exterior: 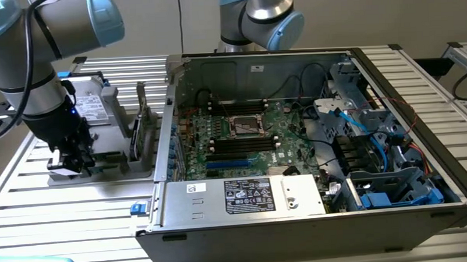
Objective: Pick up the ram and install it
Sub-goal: 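Pick up the ram and move it above insertion slot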
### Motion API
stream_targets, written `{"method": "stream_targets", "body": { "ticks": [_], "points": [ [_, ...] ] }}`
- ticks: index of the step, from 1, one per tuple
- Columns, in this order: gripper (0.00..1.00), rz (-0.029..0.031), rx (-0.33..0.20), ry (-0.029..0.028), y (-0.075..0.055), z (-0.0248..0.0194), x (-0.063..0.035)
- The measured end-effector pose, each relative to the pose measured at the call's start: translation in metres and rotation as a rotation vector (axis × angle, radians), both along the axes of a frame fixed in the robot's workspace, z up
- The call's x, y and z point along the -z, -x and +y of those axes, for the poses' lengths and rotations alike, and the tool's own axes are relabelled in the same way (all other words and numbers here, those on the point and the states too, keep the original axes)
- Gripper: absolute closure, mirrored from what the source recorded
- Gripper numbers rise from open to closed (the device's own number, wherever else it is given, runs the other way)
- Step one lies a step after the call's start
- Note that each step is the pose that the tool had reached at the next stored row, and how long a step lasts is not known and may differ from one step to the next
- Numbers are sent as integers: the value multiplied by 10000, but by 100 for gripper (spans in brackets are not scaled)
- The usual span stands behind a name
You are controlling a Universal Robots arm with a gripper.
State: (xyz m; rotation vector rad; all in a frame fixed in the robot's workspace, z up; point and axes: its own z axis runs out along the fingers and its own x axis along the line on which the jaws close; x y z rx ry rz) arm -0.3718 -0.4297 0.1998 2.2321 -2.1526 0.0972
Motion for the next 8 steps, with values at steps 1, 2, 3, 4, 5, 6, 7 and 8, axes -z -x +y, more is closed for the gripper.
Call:
{"method": "stream_targets", "body": {
  "ticks": [1, 2, 3, 4, 5, 6, 7, 8],
  "points": [
    [64, 0, 0, 0, 0, 0, 0],
    [64, 0, 0, 1, 0, 0, 0],
    [64, 0, 0, 0, 0, 0, 0],
    [64, 0, -1, 1, 0, 0, 0],
    [66, 0, 0, 1, 0, 0, 0],
    [66, 0, 0, 1, 0, 0, 0],
    [72, 0, 0, -2, 0, 0, 0],
    [78, -1, 0, -1, 0, 0, 1]
  ]
}}
